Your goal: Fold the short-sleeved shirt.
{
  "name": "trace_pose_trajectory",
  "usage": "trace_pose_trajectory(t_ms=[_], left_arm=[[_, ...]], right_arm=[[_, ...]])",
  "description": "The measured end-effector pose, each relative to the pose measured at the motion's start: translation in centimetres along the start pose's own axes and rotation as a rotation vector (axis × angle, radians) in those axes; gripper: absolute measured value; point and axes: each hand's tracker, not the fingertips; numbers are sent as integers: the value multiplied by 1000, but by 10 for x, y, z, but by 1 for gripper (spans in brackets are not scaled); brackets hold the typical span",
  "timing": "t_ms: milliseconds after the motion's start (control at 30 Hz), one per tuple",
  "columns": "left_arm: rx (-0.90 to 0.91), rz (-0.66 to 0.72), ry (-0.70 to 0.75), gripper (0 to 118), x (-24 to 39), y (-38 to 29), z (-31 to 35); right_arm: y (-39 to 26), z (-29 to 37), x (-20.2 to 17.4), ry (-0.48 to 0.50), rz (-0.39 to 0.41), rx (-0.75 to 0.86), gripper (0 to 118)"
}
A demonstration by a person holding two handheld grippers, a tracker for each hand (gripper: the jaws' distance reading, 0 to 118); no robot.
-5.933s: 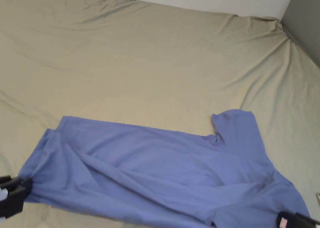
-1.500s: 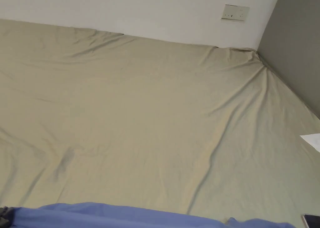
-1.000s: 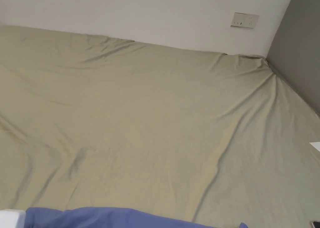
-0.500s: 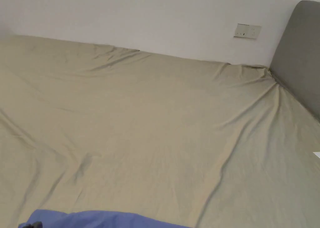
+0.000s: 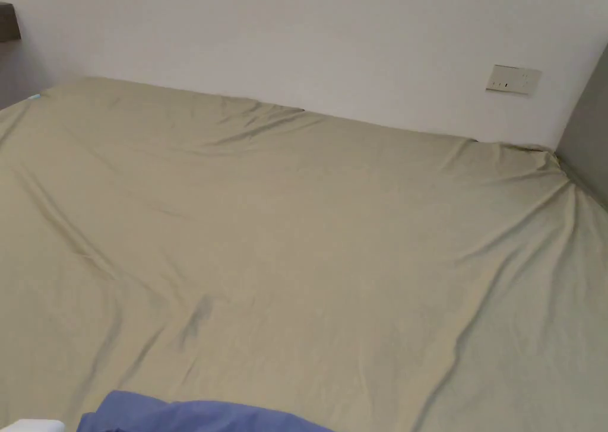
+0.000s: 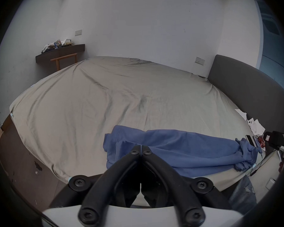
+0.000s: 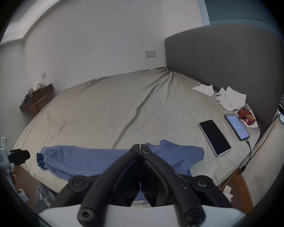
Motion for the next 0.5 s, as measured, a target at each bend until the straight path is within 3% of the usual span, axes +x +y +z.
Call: trace_pose_trajectory(t_ms=[67, 100, 133, 167, 200, 233, 267, 333, 500], left_arm=[[1, -5, 10, 1, -10, 8, -8], [-11, 1, 5, 8, -17, 13, -13], [-41, 23, -23, 24, -27, 18, -18], [-71, 44, -42, 65, -35, 24, -26], [-83, 66, -58, 95, -42, 27, -33], [-101, 82, -77, 117, -49, 30, -42], [-100, 98, -91, 118, -57, 34, -47], [-120, 133, -153, 108, -70, 43, -61], [-296, 182, -248, 108, -93, 57, -98]], right_arm=[[3, 0, -1, -9, 16, 1, 1], [4, 0, 0, -7, 16, -1, 1], [5, -1, 1, -2, 8, -4, 2], [5, -1, 1, 9, -7, -8, 1], [5, -2, 2, 17, -18, -14, 1], [4, -2, 2, 23, -26, -21, 1], [4, -3, 1, 26, -29, -29, 1], [4, -5, -1, 29, -28, -44, 1], [5, -12, -11, 18, 9, -81, 1]])
